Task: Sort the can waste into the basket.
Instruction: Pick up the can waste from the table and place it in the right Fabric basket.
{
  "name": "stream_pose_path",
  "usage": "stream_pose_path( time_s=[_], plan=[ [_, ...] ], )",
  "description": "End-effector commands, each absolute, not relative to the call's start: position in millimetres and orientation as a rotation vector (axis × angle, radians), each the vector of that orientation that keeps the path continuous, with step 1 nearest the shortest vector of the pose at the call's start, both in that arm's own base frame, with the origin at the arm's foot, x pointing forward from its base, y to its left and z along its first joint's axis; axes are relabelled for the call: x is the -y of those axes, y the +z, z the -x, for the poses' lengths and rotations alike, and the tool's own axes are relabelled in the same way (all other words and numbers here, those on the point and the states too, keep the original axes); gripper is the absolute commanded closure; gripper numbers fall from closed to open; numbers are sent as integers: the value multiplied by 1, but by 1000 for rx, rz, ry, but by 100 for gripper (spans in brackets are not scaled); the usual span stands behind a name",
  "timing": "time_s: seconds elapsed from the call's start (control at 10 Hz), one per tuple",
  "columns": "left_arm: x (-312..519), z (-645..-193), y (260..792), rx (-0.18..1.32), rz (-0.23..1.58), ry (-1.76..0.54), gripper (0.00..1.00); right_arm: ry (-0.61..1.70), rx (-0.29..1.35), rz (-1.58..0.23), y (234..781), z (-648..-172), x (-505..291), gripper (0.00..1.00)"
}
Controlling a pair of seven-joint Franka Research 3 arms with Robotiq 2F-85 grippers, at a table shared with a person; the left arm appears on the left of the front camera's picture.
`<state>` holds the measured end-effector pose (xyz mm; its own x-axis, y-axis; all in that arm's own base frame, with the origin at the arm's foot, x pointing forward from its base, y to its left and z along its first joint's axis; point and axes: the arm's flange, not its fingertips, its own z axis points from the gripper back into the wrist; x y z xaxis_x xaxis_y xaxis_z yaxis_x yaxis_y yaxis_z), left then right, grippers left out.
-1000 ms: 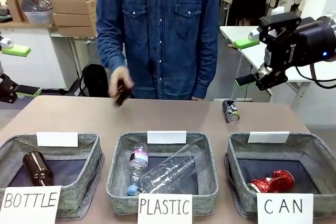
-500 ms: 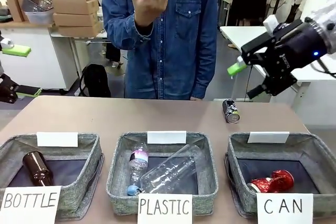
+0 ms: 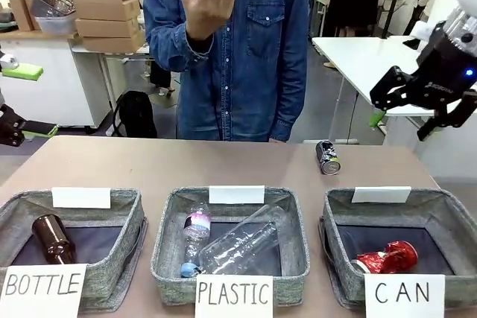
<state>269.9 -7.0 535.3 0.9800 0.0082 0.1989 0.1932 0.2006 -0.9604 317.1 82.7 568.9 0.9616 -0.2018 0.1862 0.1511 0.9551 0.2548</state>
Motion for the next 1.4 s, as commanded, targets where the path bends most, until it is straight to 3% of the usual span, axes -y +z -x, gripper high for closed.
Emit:
stream_pose_path(
  time_s=[0.0, 0.2, 0.3, 0.4, 0.6, 0.8, 0.9, 1.3],
  plan=[
    [7, -271, 538, 185, 1376, -153, 0, -131, 214, -316, 567, -322, -82, 0],
    [7, -271, 538, 185, 1376, -153, 0, -163, 207, -267, 569, -318, -83, 0],
    [7, -270, 535, 173, 1365, -130, 0, -137, 159, -252, 558, -348, -76, 0],
    [-20, -258, 546, 211, 1241, -142, 0, -65, 159, -260, 546, -376, -76, 0],
    [-111, -222, 591, 396, 1173, -73, 0, -53, 138, -226, 513, -432, -76, 0],
    [-154, -194, 603, 462, 1208, -41, 0, -77, 179, -219, 472, -485, -72, 0],
    [-111, -214, 590, 395, 1190, -37, 0, -74, 203, -219, 450, -508, -73, 0],
    [-111, -214, 590, 395, 1190, -37, 0, -117, 322, -83, 372, -571, -86, 0]
  ],
)
